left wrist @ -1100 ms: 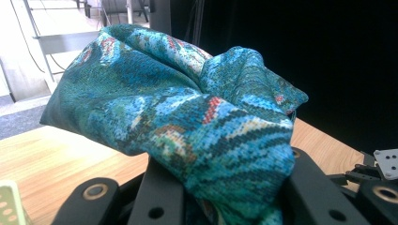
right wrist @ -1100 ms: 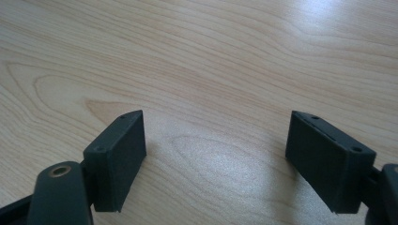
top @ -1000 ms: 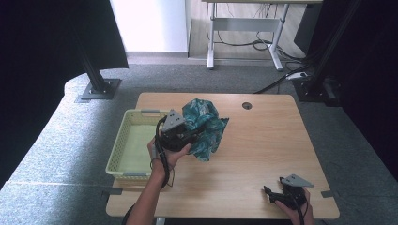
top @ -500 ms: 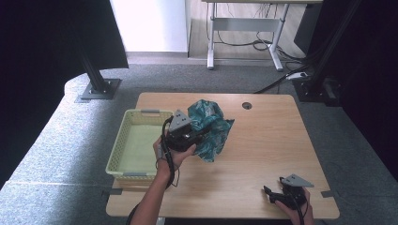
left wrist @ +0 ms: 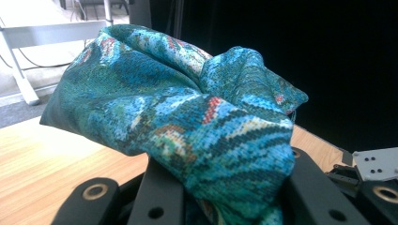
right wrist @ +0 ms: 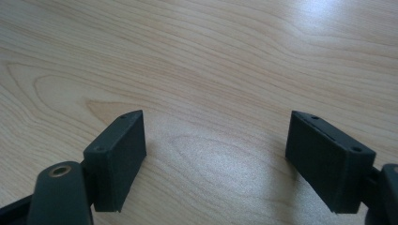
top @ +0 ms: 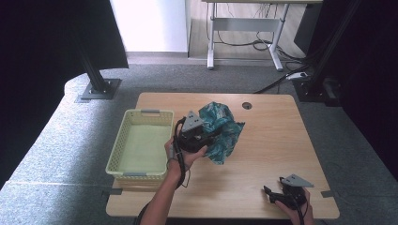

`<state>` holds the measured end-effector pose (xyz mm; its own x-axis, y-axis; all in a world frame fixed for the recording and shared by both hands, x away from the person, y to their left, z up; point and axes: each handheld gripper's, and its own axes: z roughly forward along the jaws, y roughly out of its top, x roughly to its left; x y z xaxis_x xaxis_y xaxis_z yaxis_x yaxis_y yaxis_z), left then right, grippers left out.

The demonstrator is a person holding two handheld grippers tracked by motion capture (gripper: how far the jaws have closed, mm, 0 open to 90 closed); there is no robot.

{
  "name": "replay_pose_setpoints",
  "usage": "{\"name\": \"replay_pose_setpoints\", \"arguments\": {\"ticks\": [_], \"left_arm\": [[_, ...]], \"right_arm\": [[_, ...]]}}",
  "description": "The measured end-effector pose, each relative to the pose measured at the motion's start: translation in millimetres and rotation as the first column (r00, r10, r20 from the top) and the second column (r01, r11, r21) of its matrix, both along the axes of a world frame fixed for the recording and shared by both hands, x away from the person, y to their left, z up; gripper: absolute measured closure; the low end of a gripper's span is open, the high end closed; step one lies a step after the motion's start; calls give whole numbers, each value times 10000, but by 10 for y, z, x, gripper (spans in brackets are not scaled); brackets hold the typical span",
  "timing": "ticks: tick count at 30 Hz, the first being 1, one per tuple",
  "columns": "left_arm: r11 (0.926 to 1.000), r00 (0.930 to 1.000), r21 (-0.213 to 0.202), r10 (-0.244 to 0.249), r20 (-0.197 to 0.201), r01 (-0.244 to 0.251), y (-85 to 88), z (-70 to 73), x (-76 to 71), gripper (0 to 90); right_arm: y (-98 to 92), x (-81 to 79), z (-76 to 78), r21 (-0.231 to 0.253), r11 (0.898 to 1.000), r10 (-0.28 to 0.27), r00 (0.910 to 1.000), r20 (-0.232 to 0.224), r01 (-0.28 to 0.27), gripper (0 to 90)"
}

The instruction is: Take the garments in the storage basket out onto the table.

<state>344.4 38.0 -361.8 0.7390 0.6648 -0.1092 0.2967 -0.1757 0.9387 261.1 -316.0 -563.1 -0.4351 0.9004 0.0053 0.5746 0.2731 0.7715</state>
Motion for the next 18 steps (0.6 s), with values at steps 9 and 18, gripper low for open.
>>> {"name": "replay_pose_setpoints", "arguments": {"ticks": [9,18], "left_arm": [[9992,9993,-142,-364,42,364,-186,-19,-24,738],[9985,9986,127,-526,-73,527,-314,-121,-20,737]], "right_arm": [[0,-2,0,4,10000,6,10000,5,-6,197],[0,-3,-1,6,10000,2,10000,8,-2,197]]}}
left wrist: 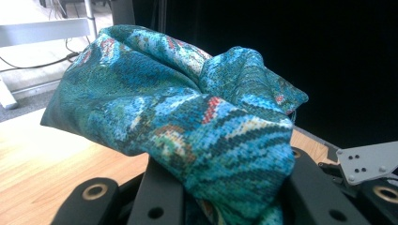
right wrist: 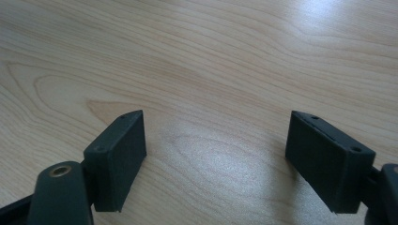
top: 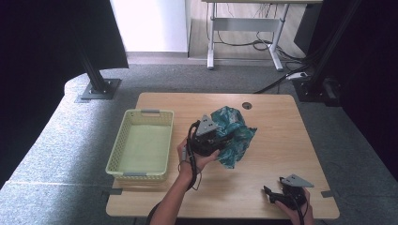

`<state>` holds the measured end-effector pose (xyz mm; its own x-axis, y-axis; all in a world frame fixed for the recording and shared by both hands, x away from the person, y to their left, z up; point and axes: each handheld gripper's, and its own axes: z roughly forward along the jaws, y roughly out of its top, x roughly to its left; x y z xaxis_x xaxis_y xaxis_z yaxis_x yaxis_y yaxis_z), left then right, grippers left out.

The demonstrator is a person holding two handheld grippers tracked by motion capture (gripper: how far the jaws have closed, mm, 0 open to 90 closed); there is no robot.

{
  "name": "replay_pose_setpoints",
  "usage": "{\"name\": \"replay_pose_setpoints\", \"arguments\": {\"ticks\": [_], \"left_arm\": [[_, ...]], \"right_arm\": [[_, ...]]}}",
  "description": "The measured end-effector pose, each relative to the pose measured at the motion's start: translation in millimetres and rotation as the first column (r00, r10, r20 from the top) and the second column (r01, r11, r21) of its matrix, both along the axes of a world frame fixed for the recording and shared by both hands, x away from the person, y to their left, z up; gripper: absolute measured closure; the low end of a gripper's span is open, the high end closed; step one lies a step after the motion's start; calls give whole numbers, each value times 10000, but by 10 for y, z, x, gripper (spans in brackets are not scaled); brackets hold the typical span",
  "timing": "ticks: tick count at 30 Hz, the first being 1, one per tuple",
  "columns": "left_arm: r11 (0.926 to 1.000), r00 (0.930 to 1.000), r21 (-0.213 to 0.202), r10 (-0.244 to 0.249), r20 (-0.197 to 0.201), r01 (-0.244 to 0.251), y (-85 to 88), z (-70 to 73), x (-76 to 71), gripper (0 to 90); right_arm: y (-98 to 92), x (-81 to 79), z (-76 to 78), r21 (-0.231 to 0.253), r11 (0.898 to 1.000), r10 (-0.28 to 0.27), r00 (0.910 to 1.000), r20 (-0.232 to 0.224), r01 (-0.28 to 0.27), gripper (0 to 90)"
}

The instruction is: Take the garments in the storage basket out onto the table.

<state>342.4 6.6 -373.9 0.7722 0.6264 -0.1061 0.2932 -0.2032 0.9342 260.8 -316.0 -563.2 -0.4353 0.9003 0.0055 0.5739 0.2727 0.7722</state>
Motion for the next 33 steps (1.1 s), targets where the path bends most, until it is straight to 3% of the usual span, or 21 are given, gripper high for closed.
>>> {"name": "replay_pose_setpoints", "arguments": {"ticks": [14,33], "left_arm": [[9999,9998,-24,126,-147,-126,-78,-168,39,737],[9982,9947,576,212,-1005,-155,-262,-709,179,734]], "right_arm": [[0,-1,0,-1,10000,-2,10000,6,2,198],[1,-2,-2,13,10000,3,10000,20,-3,199]]}}
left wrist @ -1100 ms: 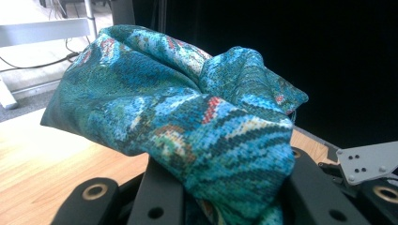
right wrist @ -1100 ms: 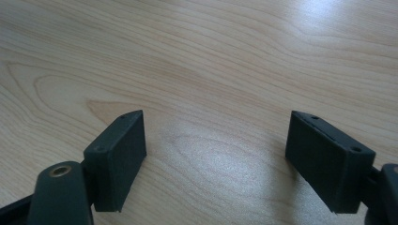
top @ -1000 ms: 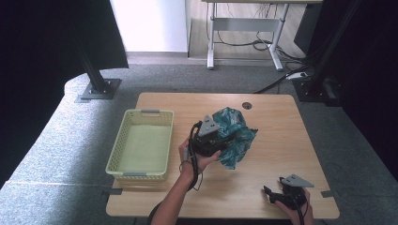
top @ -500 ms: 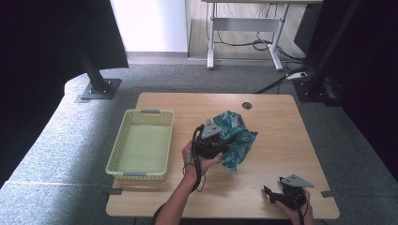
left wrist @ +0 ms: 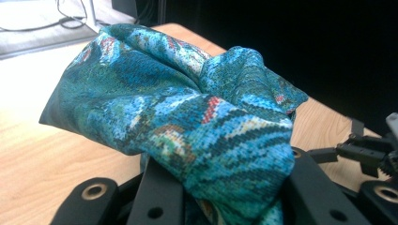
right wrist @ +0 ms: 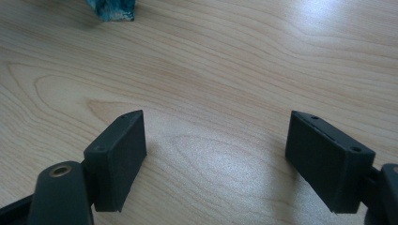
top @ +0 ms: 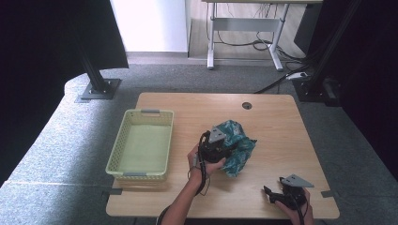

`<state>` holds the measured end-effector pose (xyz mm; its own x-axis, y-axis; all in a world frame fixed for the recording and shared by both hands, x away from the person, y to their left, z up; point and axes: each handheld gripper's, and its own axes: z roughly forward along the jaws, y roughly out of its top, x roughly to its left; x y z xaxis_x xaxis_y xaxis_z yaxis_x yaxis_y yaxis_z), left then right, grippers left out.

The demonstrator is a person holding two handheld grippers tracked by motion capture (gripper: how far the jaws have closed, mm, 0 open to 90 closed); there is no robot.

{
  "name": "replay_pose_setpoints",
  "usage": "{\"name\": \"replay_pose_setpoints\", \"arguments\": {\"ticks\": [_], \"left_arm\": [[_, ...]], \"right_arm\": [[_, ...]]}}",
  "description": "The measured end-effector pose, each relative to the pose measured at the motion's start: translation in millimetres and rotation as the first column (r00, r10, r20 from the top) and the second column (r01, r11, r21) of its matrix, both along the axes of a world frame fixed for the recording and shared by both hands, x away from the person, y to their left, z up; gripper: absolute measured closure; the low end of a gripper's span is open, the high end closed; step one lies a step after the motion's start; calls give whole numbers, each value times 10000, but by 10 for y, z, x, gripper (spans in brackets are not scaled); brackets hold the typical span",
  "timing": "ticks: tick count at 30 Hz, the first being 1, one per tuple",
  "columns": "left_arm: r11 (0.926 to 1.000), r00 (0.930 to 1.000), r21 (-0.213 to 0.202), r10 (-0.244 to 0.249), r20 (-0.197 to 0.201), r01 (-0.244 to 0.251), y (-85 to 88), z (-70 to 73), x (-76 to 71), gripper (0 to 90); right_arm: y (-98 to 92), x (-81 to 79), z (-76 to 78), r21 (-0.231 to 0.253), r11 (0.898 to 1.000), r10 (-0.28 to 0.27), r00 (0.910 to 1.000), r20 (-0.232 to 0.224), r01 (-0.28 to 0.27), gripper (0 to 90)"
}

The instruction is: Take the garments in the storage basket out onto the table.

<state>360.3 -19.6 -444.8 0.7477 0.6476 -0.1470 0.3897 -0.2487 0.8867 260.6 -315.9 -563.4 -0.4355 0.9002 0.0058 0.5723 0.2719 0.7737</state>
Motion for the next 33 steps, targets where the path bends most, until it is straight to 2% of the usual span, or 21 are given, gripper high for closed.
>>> {"name": "replay_pose_setpoints", "arguments": {"ticks": [15,25,33], "left_arm": [[9986,9976,517,-115,-683,150,-142,-407,15,729],[9955,9923,892,-214,-1222,324,-217,-689,16,713],[9938,9881,1036,-253,-1518,414,-223,-821,53,669]], "right_arm": [[0,-1,0,-7,10000,3,10000,-7,-3,199],[-1,-1,0,-20,10000,13,10000,8,-13,199],[0,-1,0,-5,10000,3,10000,-5,-3,199]]}}
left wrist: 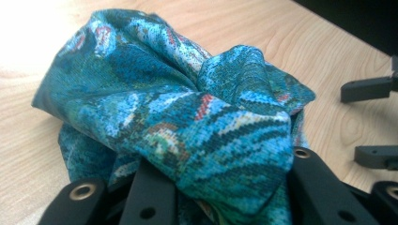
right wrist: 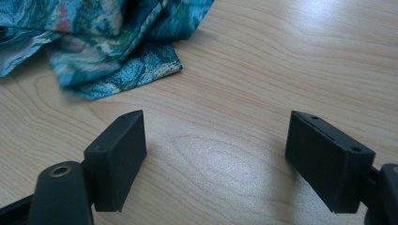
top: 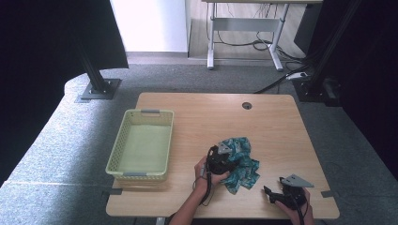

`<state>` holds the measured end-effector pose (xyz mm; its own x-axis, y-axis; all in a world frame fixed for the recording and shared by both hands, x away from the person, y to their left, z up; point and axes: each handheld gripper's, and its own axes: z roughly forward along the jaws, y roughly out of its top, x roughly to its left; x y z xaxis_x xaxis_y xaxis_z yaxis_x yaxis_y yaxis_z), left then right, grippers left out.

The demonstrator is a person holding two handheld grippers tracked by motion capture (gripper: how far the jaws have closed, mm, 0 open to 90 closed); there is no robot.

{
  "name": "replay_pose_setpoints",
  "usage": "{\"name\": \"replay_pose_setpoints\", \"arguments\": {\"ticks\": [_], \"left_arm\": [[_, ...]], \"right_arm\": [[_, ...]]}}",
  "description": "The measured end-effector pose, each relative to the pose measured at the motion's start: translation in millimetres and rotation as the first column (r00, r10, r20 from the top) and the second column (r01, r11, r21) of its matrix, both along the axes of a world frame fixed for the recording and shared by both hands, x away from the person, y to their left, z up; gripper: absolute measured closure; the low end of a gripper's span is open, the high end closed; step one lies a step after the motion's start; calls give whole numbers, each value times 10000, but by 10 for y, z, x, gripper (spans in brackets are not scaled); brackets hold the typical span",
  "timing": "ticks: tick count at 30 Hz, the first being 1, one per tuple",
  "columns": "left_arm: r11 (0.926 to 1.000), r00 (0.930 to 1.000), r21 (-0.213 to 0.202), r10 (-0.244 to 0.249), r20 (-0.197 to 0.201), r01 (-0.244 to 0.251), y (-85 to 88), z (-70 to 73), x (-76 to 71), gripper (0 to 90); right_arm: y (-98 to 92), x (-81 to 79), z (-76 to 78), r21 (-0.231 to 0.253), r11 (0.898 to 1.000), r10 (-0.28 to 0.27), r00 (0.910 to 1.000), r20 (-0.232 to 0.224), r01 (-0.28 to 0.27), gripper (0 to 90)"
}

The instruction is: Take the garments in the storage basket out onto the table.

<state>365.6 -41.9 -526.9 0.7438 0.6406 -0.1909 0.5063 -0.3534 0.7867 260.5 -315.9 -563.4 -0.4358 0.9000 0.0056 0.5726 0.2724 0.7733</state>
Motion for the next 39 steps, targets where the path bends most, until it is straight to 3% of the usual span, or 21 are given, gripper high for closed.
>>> {"name": "replay_pose_setpoints", "arguments": {"ticks": [3,14,21,24,27,29,33,39], "left_arm": [[9997,9996,110,-218,-203,220,-8,-73,15,623],[9997,9986,-47,-234,-469,232,0,-157,47,586],[9992,9997,346,188,-141,-183,-28,-196,43,461],[9971,9989,653,396,-248,-379,-51,-176,13,401],[9972,9997,750,28,-260,-8,-70,-151,-1,365],[9972,9996,754,-14,-280,35,-64,-120,-9,345],[9973,9989,600,434,-187,-422,-45,-44,-35,285],[9982,9992,476,365,166,-372,20,62,-103,246]], "right_arm": [[0,-1,0,-5,10000,-2,10000,1,2,199],[0,1,0,3,10000,1,10000,-5,-1,199],[0,5,2,-4,10000,16,10000,-30,-16,198],[0,5,2,1,10000,14,10000,-34,-14,198],[3,11,5,-10,10000,5,10000,-70,-5,195],[4,12,6,-14,10000,6,10000,-75,-6,196],[0,-2,-1,8,10000,0,10000,-2,0,197],[-3,-20,-3,8,10000,-44,10000,30,44,198]]}}
